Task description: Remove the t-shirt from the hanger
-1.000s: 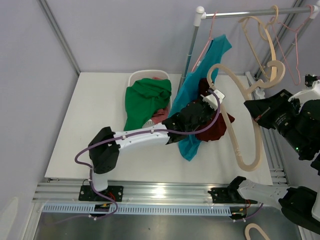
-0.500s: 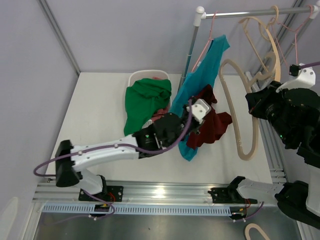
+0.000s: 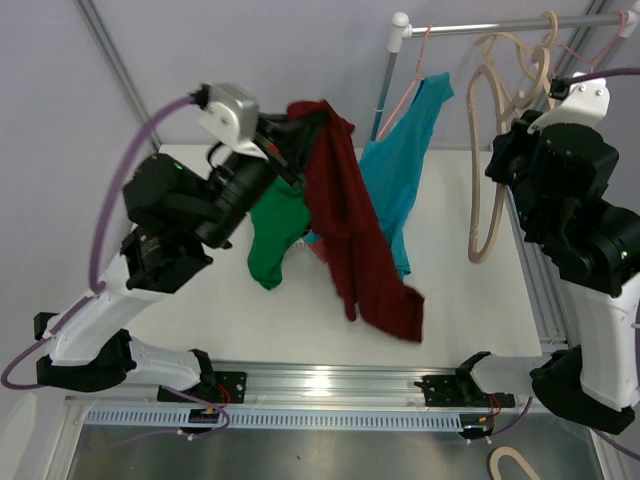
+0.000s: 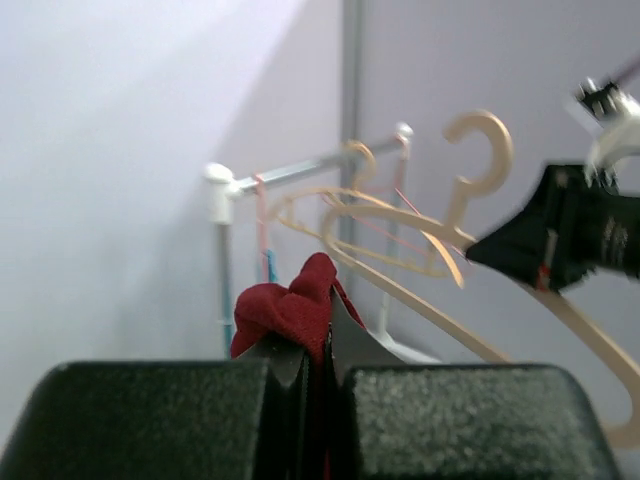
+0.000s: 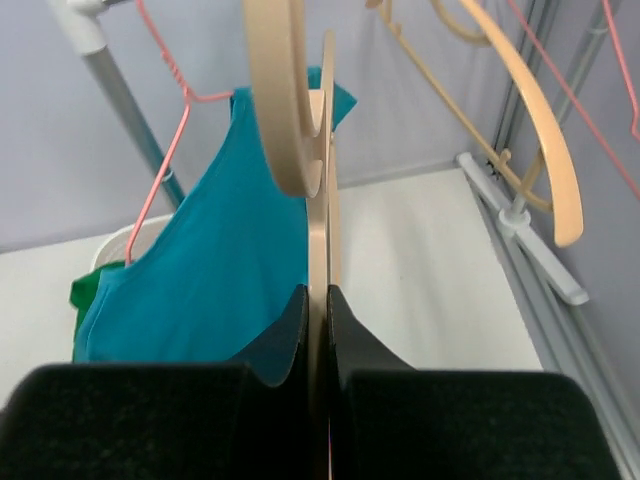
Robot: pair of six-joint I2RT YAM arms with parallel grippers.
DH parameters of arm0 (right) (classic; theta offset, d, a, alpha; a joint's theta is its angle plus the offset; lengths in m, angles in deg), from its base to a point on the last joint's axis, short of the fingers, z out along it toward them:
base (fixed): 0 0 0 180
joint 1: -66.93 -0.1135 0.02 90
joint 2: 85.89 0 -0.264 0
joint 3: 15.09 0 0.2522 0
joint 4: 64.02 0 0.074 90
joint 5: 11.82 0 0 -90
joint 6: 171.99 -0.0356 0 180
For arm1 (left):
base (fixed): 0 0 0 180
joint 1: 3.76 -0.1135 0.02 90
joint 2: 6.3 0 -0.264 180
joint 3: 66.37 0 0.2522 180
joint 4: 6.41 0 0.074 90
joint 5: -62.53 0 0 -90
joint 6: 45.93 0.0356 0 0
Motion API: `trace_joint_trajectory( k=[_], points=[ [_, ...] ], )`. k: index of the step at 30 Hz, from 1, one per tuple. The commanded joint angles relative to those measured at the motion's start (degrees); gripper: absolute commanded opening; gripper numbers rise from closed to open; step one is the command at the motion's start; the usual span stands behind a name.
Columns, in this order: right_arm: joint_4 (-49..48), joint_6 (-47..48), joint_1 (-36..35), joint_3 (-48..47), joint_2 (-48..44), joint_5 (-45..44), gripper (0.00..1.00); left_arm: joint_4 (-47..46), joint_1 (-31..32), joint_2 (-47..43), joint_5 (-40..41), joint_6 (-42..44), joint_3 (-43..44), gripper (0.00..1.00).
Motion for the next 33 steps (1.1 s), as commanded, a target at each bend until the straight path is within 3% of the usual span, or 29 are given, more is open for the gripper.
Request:
trace_joint_trajectory(
  k=[1, 3, 6, 11, 22, 25, 33],
  points=[
    [-6.35, 4.53, 6.33, -3.68, 3.15, 4.04, 0.0, 2.05, -4.5, 1.31, -0.78, 2.27, 9.4, 0.01],
    [-6.87, 4.44, 10.74, -6.31, 5.43, 9.74, 0.0, 3.62, -7.31, 4.2, -2.53, 2.19, 13.2, 0.01],
    [-7.66, 4.79, 18.31, -9.13, 8.07, 16.17, 0.0, 7.59, -10.12, 8.08, -4.46, 2.8, 25.85, 0.01],
    [-9.15, 2.25, 29.37, -10.81, 11.77, 27.24, 0.0, 1.09, -15.57, 11.24, -8.07, 1.75, 27.7, 0.01],
    [-17.94, -1.26, 40.46, -10.28, 19.76, 51.32, 0.0, -12.7, -21.73, 16.17, -9.39, 5.61, 31.42, 0.03],
    [-20.67, -0.92, 41.87, -10.19, 21.51, 53.18, 0.0, -19.21, -24.63, 16.87, -9.48, 6.93, 30.8, 0.04],
    [-24.97, -0.48, 43.9, -14.84, 28.02, 54.76, 0.0, -21.33, -36.58, 21.36, -14.31, -0.25, 33.35, 0.01]
  ],
)
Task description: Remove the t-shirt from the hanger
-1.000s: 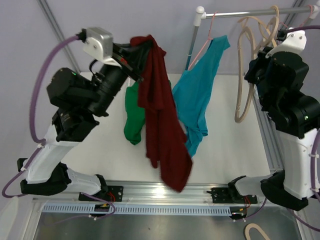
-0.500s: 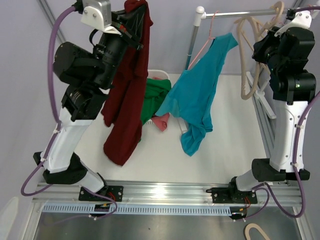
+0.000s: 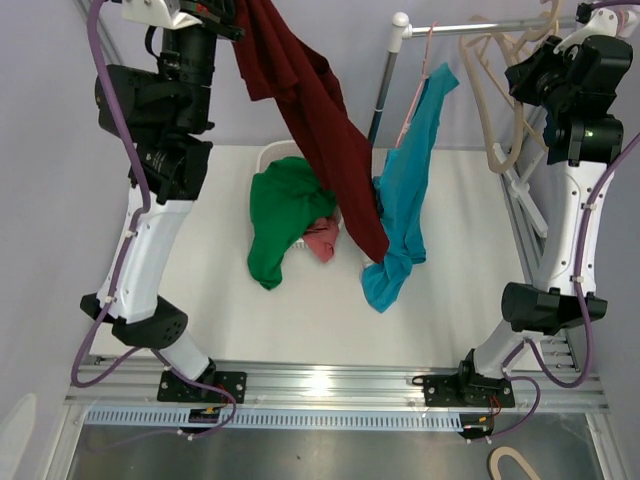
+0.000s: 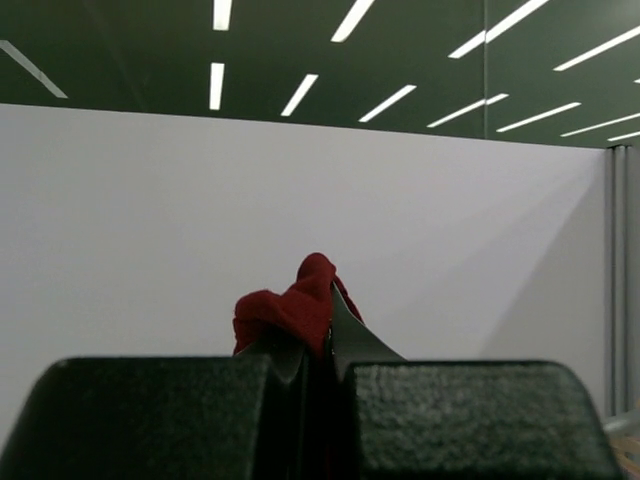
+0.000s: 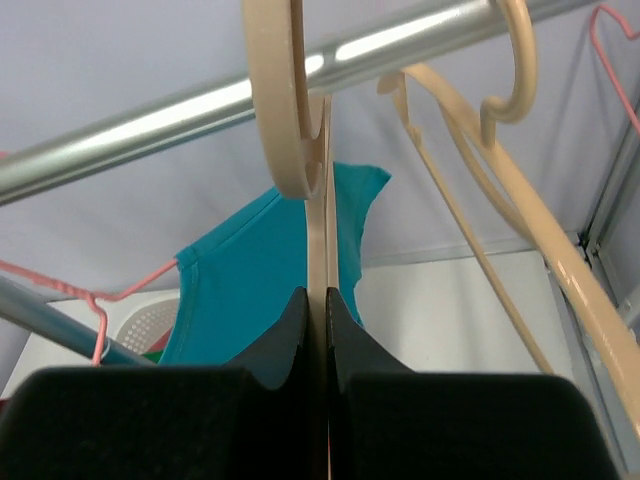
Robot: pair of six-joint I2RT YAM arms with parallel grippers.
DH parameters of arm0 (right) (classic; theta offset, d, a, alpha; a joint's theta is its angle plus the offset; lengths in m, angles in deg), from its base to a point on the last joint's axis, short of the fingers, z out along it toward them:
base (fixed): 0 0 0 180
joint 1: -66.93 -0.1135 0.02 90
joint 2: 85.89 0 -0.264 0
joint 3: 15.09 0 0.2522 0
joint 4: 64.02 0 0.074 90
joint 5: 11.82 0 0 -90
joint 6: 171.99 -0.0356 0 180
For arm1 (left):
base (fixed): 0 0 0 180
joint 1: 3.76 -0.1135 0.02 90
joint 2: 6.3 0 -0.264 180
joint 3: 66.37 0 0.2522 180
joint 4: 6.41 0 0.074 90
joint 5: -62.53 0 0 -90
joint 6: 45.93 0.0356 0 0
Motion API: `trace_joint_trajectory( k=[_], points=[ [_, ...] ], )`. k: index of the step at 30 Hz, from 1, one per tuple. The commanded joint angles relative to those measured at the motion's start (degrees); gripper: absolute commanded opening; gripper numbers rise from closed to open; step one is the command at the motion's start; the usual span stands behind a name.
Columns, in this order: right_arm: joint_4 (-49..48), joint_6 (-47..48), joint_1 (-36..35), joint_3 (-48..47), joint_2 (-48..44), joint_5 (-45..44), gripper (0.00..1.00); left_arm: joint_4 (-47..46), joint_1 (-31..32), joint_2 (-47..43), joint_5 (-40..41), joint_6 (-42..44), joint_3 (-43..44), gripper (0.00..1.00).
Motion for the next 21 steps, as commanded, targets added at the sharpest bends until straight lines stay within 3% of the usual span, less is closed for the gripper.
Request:
trace_joint_trajectory(
  k=[1, 6, 12, 21],
  points=[
    [-6.18, -0.22, 0.88, -4.42, 2.19, 3.1, 0.0, -5.57, -4.55, 0.9, -3.54, -4.79, 2.25, 0.01],
    [-7.33, -0.74, 0.97, -7.85, 6.93, 3.01, 0.0, -5.92, -8.95, 2.57, -4.77, -7.7, 0.41, 0.01],
    [-7.68, -1.53, 0.88, -9.79, 10.46, 3.98, 0.0, -9.86, -11.06, 5.11, -4.6, -9.2, -7.59, 0.01],
    [-7.33, 0.75, -0.52, -6.02, 11.16, 3.1, 0.0, -6.54, -13.34, 15.75, -4.86, -14.2, -3.91, 0.01]
  ],
)
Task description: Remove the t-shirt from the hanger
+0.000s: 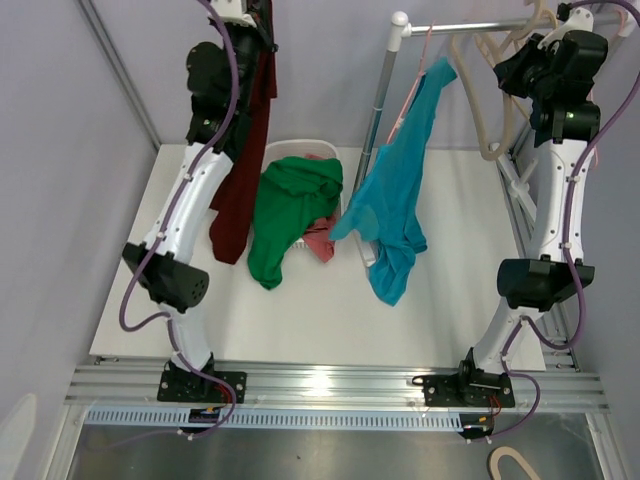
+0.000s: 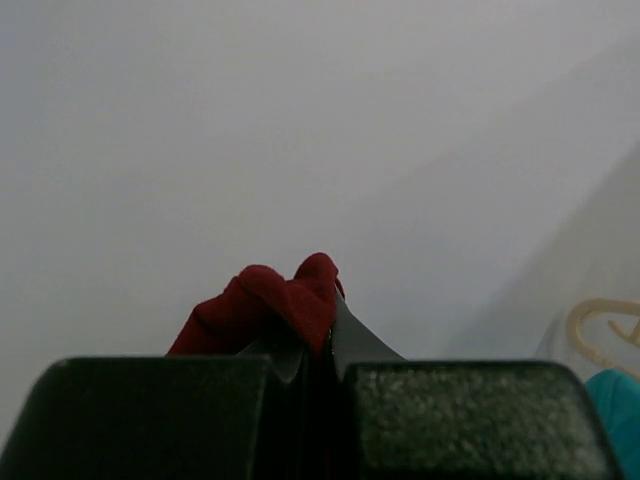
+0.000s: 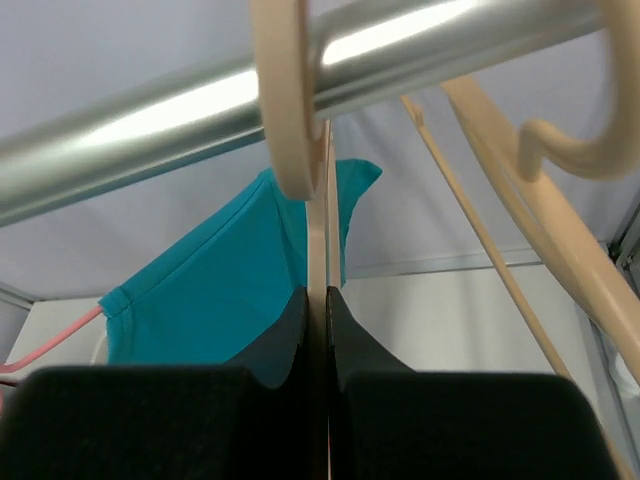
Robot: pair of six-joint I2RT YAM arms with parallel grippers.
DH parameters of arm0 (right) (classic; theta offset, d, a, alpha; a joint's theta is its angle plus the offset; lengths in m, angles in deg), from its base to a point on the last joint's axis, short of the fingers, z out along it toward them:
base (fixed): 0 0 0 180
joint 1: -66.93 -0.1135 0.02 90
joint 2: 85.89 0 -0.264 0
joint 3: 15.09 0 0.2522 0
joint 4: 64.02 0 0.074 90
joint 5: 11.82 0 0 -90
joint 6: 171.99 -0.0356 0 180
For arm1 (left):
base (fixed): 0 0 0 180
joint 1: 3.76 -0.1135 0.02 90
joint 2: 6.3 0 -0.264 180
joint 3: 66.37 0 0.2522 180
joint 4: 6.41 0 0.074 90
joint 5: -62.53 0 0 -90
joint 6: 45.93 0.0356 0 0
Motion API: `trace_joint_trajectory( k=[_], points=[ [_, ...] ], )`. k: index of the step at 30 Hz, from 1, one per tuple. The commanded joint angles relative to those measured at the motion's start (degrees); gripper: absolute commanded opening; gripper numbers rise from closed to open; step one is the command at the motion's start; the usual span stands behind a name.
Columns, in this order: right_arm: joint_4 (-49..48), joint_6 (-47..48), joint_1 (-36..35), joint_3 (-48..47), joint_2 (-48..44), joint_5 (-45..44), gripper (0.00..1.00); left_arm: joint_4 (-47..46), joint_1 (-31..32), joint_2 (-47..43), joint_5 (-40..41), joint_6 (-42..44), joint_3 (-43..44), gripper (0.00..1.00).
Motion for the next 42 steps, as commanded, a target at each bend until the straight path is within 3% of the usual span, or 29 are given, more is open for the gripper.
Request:
trace_joint_trajectory(
  k=[1, 9, 13, 17, 20, 21, 22, 23, 26, 29, 32, 35, 39, 40, 41, 42],
  points=[
    [-3.02, 1.43, -0.98, 0.72, -0.51, 0.58, 0.0, -0.42, -1.39, 3.4, -1.97, -4.24, 3.39, 0.01],
    [-2.23, 2.31, -0.9, 2.91, 0.37, 0.76, 0.0, 1.61, -2.09, 4.12, -3.65, -6.35, 4.28, 0.01],
    [-3.45, 1.96, -1.16, 9.22, -1.3, 0.32, 0.0, 5.03, -2.01, 2.28, -6.18, -8.63, 3.58, 0.01],
    [-4.08, 3.1, -2.12, 14.51, -3.5, -2.92, 0.0, 3.91, -0.69, -4.48, -7.78, -9.96, -5.27, 0.01],
    [-3.11, 4.15, -2.48, 16.27, -4.29, -5.3, 0.01, 4.15, 1.42, -8.8, -7.94, -7.24, -6.01, 0.01],
    [-2.85, 4.24, -2.39, 16.45, -4.29, -5.74, 0.07, 5.21, 1.68, -9.06, -8.3, -7.49, -5.22, 0.01],
    [-1.89, 4.16, -2.48, 16.63, -4.29, -6.18, 0.23, 7.39, 1.77, -9.15, -8.74, -8.1, -4.0, 0.01],
    [-1.53, 4.24, -2.48, 17.15, -4.29, -6.79, 0.31, 8.02, 1.77, -9.15, -9.7, -9.76, -3.64, 0.01],
    [-1.0, 3.72, -2.83, 18.56, -5.25, -8.37, 0.42, 10.22, 1.77, -9.42, -10.15, -13.45, -4.77, 0.01],
    [-0.91, 4.5, -3.97, 20.49, -7.7, -10.04, 0.47, 11.81, 1.95, -10.73, -9.8, -17.32, -8.54, 0.01],
    [-0.21, 6.17, -6.08, 20.85, -10.6, -12.86, 0.56, 9.53, 2.12, -12.93, -10.58, -20.23, -19.76, 0.01],
    [0.93, 7.05, -6.96, 20.5, -13.42, -16.64, 0.69, 8.12, 2.91, -12.85, -11.73, -21.73, -22.35, 0.01],
    [3.21, 6.97, -6.96, 20.32, -16.41, -17.26, 0.76, 9.86, 4.76, -9.08, -13.57, -21.03, -17.8, 0.01],
    [3.57, 6.88, -6.96, 20.32, -16.94, -17.43, 0.81, 11.61, 5.02, -7.59, -13.58, -20.16, -9.61, 0.01],
    [3.83, 6.79, -6.96, 20.24, -17.47, -17.52, 0.82, 13.72, 5.29, -3.57, -13.58, -19.89, -5.87, 0.01],
    [4.53, 6.53, -6.96, 20.15, -18.26, -17.61, 0.88, 18.7, 5.55, -1.35, -13.66, -19.89, -2.09, 0.01]
  ],
)
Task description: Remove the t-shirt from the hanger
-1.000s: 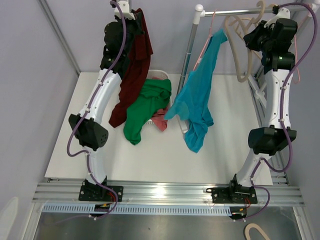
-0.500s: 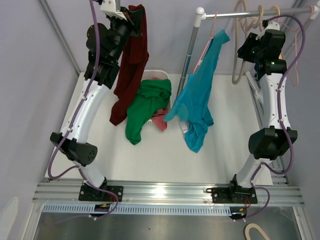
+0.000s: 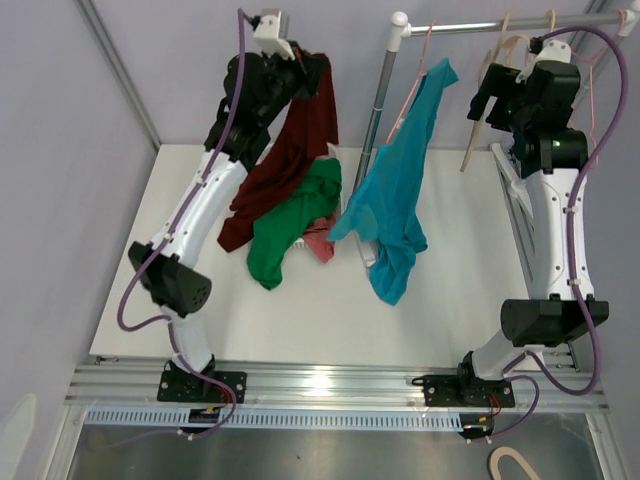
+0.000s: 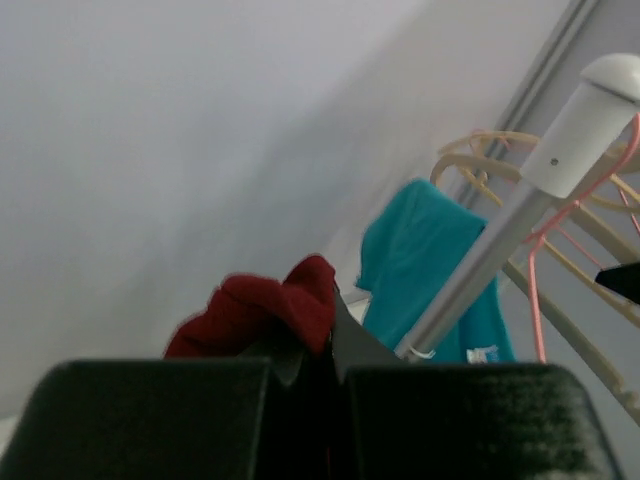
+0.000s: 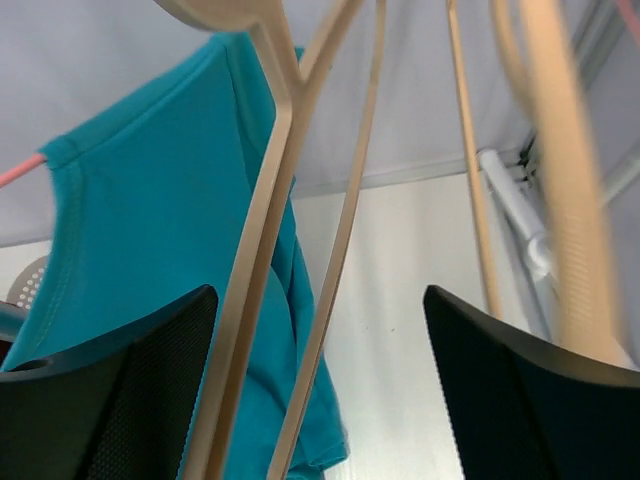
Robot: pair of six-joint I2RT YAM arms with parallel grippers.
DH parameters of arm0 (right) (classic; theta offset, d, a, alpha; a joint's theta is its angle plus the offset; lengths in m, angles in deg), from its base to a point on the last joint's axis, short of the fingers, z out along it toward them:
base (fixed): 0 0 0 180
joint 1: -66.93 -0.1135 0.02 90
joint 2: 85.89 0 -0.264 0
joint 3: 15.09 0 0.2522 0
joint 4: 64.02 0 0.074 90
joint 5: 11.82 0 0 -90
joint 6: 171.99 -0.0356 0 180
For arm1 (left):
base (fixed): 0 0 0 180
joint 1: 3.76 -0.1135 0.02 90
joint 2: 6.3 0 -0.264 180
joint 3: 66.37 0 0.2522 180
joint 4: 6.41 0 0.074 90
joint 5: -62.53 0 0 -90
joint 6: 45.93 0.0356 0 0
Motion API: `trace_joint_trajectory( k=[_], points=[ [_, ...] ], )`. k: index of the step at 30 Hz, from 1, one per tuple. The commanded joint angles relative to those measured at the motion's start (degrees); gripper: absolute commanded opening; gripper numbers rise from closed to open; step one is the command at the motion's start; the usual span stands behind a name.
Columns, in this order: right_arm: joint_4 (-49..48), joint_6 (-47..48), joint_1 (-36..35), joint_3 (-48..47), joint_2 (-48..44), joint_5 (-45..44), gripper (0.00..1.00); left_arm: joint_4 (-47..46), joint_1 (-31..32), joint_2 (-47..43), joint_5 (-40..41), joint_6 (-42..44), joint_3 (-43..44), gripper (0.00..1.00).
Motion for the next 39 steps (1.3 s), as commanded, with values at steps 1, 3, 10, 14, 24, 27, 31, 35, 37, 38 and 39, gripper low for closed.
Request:
trace_joint_trajectory(
  k=[1, 3, 10, 14, 24, 27, 31, 35, 37, 38, 39],
  points=[
    [1.91, 0.34, -1.31, -1.53, -3.97, -2.24, 0.9, 4.41, 1.16, 5.13, -3.06, -1.09, 21.65, 0.01],
    [2.53, 0.43, -1.85, -1.54, -4.76, -2.16, 0.91, 5.39, 1.25, 9.54, -3.77, -1.62, 27.01, 0.01],
    [3.85, 0.69, -4.23, -2.68, -6.08, -3.65, 0.92, -5.57, 1.16, 5.16, -7.02, -8.02, 22.74, 0.01],
    [3.24, 0.61, -4.4, -2.42, -6.43, -3.91, 0.93, -9.28, 1.25, 4.71, -10.88, -12.95, 24.12, 0.01],
    [2.97, 0.08, -4.4, -1.71, -6.96, -1.28, 0.93, -10.62, 0.2, 4.45, -10.1, -17.7, 24.52, 0.01],
    [2.79, -0.01, -5.28, -2.24, -7.57, 0.13, 0.93, -13.05, -1.21, 0.42, -9.49, -19.02, 10.32, 0.01],
    [4.81, -0.71, -6.51, -6.36, -6.53, 3.97, 0.92, -19.04, -2.53, -5.56, -4.93, -19.29, -16.21, 0.01],
    [7.54, -2.55, -8.27, -12.68, -3.89, 8.64, 0.91, -19.66, -2.62, -8.47, -0.88, -17.62, -28.37, 0.01],
    [7.28, -4.04, -9.23, -13.4, -2.75, 9.97, 0.9, -17.22, -2.62, -8.56, 1.4, -16.92, -32.35, 0.01],
    [7.28, -4.49, -9.76, -13.92, -2.22, 10.67, 0.89, -16.24, -2.53, -8.39, 1.85, -15.96, -34.38, 0.01],
    [7.28, -4.75, -10.72, -14.19, -1.69, 11.02, 0.89, -14.75, -2.45, -7.95, 2.64, -15.51, -35.7, 0.01]
  ],
)
